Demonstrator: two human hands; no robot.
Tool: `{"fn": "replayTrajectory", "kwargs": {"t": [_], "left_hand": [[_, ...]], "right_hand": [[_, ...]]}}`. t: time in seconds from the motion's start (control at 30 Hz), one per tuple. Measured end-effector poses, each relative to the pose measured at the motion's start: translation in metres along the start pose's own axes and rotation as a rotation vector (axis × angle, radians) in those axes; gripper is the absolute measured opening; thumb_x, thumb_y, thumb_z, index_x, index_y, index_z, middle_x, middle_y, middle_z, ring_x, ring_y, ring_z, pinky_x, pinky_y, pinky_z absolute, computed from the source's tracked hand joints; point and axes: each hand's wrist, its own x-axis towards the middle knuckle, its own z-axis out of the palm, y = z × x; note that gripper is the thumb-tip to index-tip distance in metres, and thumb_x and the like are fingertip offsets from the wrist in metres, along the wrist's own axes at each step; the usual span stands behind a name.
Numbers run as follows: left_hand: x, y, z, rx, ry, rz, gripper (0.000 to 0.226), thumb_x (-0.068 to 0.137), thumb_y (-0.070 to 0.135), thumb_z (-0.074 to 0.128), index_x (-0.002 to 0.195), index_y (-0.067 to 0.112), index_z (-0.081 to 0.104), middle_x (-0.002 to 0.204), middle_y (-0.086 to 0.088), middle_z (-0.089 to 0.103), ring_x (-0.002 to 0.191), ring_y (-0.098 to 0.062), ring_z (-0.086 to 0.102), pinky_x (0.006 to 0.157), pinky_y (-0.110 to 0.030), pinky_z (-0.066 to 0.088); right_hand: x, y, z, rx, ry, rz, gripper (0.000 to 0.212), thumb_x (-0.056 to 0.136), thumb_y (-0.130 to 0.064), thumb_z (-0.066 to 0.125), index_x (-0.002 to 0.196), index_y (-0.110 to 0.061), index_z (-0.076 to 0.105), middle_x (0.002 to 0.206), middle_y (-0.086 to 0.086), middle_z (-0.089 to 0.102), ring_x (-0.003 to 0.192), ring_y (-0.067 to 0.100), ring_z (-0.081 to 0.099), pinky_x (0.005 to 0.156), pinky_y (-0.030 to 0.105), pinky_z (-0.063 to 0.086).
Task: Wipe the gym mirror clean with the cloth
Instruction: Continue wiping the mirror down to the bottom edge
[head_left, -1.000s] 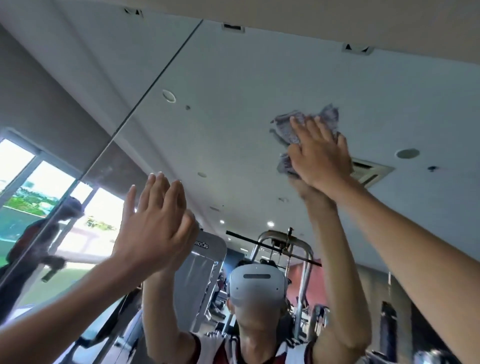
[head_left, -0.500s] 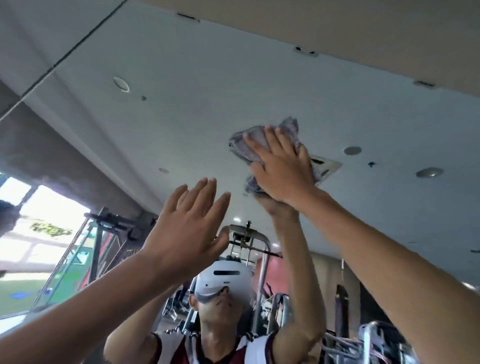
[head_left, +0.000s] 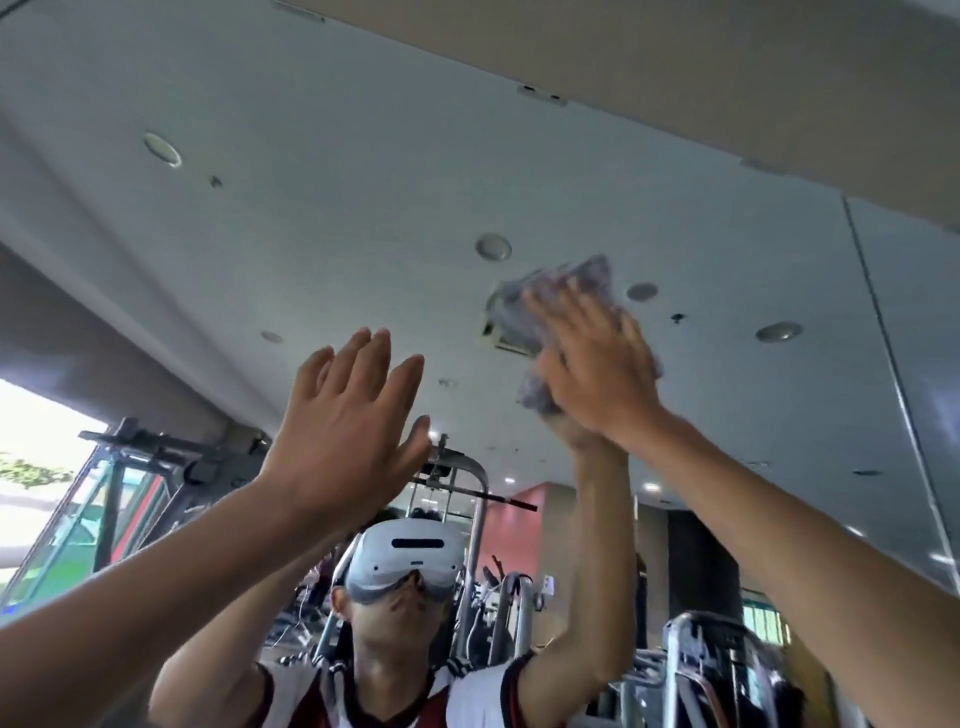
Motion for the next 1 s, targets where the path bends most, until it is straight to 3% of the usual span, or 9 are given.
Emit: {"fn": "replayTrajectory", "kwargs": {"t": [0.07,0.13,0.3,0.37,0.6,0.7,0.83,0.9,1.0], "left_hand": [[0.007,0.018,0.004,-0.014,0.012,0.015,0.063,0.093,0.05,0.033,0.141,0.014,0.05,0.151,-0.024,0.044,0.143,-0.038,0.038,0.116,-0.052,0.023],[0.013,0.036,0.007,0.008,0.018,0.081,0.061,0.092,0.048,0.036,0.138,0.012,0.054,0.147,-0.025,0.048,0.14,-0.039,0.043,0.113,-0.049,0.019],[0.021,0.07,0.01,0.101,-0.02,0.371,0.06,0.088,0.045,0.039,0.13,0.01,0.064,0.137,-0.024,0.058,0.129,-0.037,0.056,0.104,-0.047,0.041],[0.018,0.08,0.011,0.113,-0.022,0.423,0.06,0.089,0.047,0.039,0.13,0.011,0.064,0.137,-0.024,0.058,0.128,-0.036,0.057,0.1,-0.048,0.047],[0.027,0.115,0.02,0.079,0.003,0.44,0.061,0.089,0.046,0.04,0.129,0.007,0.064,0.137,-0.027,0.057,0.128,-0.039,0.056,0.103,-0.048,0.029],[0.042,0.143,0.024,0.075,0.006,0.517,0.062,0.089,0.048,0.039,0.131,0.01,0.063,0.138,-0.026,0.057,0.129,-0.037,0.056,0.103,-0.048,0.029],[0.056,0.183,0.03,0.043,0.022,0.508,0.063,0.089,0.051,0.037,0.132,0.012,0.063,0.138,-0.025,0.057,0.131,-0.038,0.054,0.106,-0.05,0.036],[0.054,0.199,0.038,-0.006,0.028,0.492,0.064,0.089,0.051,0.037,0.133,0.011,0.062,0.139,-0.026,0.056,0.133,-0.039,0.052,0.108,-0.055,0.038],[0.04,0.215,0.052,-0.054,0.067,0.536,0.069,0.09,0.052,0.037,0.141,0.01,0.056,0.148,-0.027,0.047,0.14,-0.041,0.043,0.113,-0.06,0.024]], "right_hand": [[-0.039,0.024,-0.004,0.004,-0.065,-0.265,0.064,0.089,-0.036,0.031,0.153,-0.031,0.034,0.161,-0.009,0.022,0.147,0.004,0.016,0.118,0.037,0.006],[-0.055,0.072,-0.013,-0.043,-0.073,-0.289,0.065,0.088,-0.034,0.034,0.153,-0.032,0.032,0.161,-0.01,0.022,0.146,0.005,0.019,0.119,0.038,0.01],[-0.044,0.157,-0.029,0.004,0.105,0.58,0.068,0.09,-0.04,0.022,0.157,-0.031,0.022,0.165,-0.006,0.016,0.152,0.013,0.012,0.122,0.047,0.013],[-0.044,0.147,-0.024,-0.007,0.129,0.668,0.074,0.084,-0.042,0.017,0.157,-0.031,0.021,0.166,-0.006,0.014,0.152,0.012,0.009,0.121,0.045,0.01],[-0.14,0.152,-0.02,-0.045,-0.08,-0.145,0.065,0.09,-0.035,0.034,0.155,-0.033,0.027,0.164,-0.01,0.017,0.152,0.006,0.009,0.122,0.04,0.007],[-0.137,0.204,-0.031,-0.035,-0.012,0.211,0.069,0.087,-0.044,0.025,0.155,-0.037,0.02,0.164,-0.014,0.012,0.149,-0.003,0.0,0.121,0.045,0.013],[-0.129,0.204,-0.029,-0.06,0.161,0.702,0.065,0.092,-0.04,0.026,0.156,-0.037,0.02,0.165,-0.011,0.013,0.152,0.008,0.008,0.123,0.041,0.01],[-0.147,0.18,-0.023,-0.072,0.159,0.636,0.059,0.097,-0.04,0.026,0.156,-0.038,0.016,0.165,-0.009,0.011,0.152,0.01,0.006,0.121,0.041,0.006],[-0.208,0.167,-0.016,-0.079,0.101,0.19,0.06,0.095,-0.037,0.028,0.154,-0.034,0.026,0.163,-0.006,0.02,0.152,0.012,0.012,0.118,0.039,0.009]]}}
